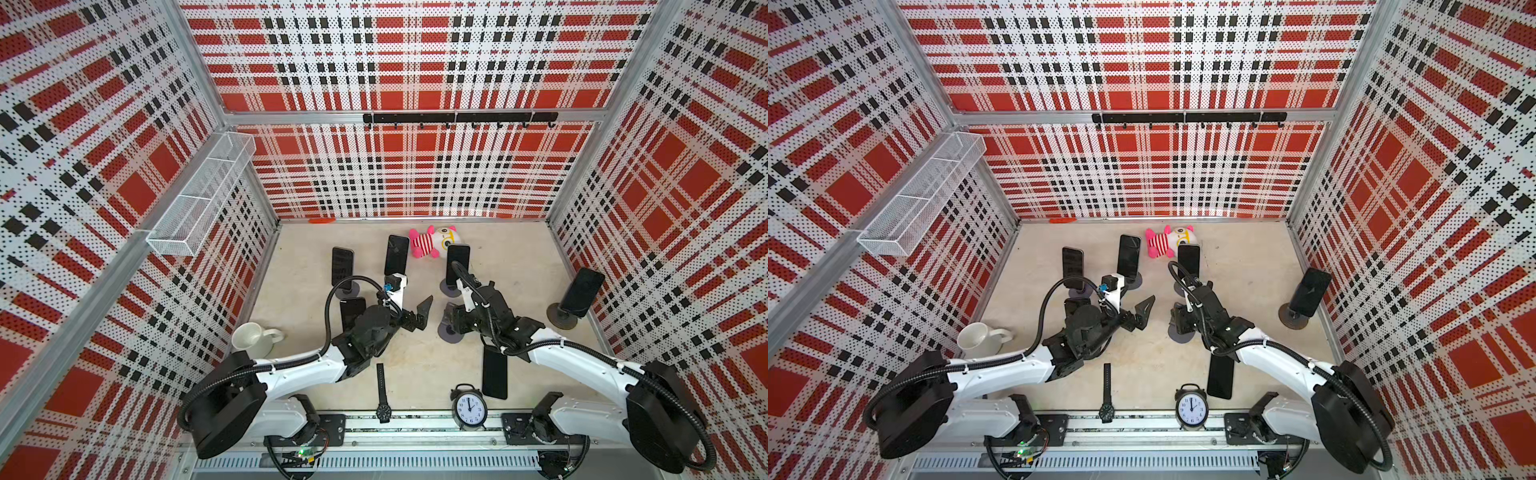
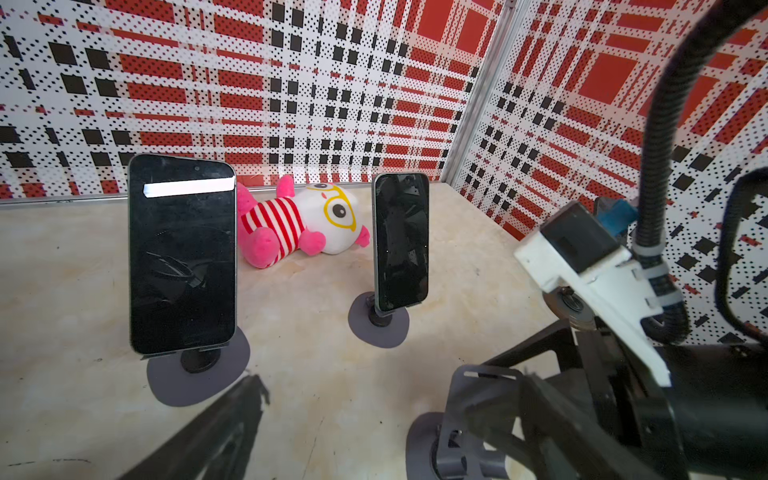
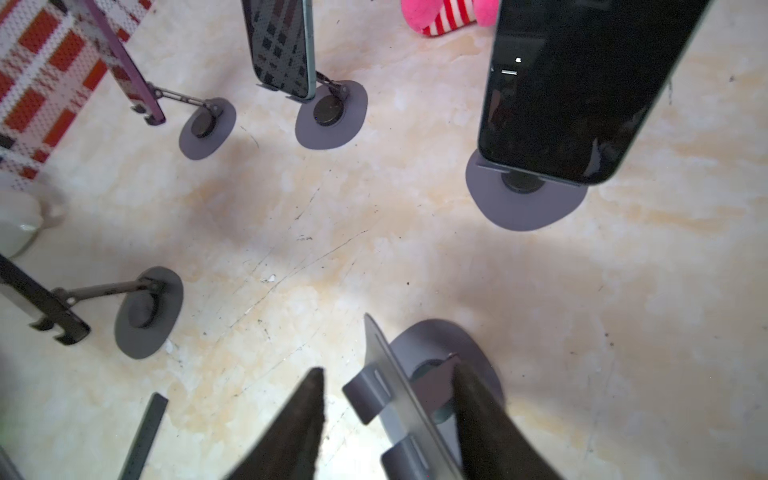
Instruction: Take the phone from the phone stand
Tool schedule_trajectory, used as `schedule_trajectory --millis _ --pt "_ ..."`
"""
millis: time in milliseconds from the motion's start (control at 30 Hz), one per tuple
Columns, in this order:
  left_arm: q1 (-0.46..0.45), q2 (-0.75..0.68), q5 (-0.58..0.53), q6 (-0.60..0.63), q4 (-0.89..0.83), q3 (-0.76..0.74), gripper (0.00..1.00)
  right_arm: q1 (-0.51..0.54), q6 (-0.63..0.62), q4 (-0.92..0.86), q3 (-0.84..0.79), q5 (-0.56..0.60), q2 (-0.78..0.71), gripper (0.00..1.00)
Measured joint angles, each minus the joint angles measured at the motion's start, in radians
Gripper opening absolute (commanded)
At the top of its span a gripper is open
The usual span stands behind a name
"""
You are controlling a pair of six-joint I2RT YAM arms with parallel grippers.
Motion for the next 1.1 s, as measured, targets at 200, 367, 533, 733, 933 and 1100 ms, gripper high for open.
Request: schedule_trajectory --millis 200,367,533,733,933,1100 --pt "0.0 0.0 0.0 0.0 0.0 0.0 0.98 -0.014 0.004 0.01 -0.05 -0.027 -0.05 0.32" --pt "0.0 0.002 0.0 0.0 0.0 0.0 0.98 -0.015 0.01 0.027 -0.065 -0.043 -0.075 0.26" --pt "0.0 0.004 0.001 0.0 0.0 0.0 0.98 -0.015 0.013 0.073 -0.106 -0.058 -0.097 0.2" --pt "0.0 0.005 0.0 0.0 0.0 0.0 0.98 -0.015 0.022 0.101 -0.123 -0.074 -0.1 0.12" --pt "0.0 -0.001 -0.005 0.0 0.0 -0.003 0.98 -0.015 0.026 0.091 -0.123 -0.092 -0.128 0.07" --pt "0.0 -0.012 -0.012 -0.004 0.001 -0.008 0.98 -0.019 0.048 0.077 -0.124 -0.072 -0.183 0.0"
